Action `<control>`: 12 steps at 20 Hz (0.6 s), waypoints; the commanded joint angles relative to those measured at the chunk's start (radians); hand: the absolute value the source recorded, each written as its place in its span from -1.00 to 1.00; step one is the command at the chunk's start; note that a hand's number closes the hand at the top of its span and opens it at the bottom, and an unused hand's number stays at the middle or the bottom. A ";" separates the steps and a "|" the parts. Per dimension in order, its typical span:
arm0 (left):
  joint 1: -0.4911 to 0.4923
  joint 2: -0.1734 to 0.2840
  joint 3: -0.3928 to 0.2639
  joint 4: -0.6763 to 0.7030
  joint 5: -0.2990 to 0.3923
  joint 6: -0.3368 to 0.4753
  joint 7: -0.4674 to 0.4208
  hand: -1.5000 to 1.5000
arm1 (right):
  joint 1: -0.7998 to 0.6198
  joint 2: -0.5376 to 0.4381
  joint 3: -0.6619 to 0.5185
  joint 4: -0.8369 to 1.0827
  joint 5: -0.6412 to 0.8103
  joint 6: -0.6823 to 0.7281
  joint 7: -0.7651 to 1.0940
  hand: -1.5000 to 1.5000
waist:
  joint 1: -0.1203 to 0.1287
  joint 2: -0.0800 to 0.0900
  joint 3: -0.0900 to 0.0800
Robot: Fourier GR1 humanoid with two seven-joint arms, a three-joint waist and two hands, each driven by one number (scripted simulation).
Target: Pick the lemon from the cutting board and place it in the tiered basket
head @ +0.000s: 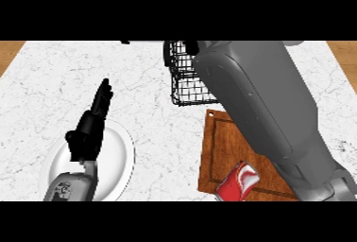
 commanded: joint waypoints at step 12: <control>0.039 -0.018 -0.016 -0.003 -0.014 0.004 -0.032 0.00 | 0.065 0.022 -0.257 0.144 -0.047 -0.342 -0.055 -1.00 | 0.001 0.002 0.001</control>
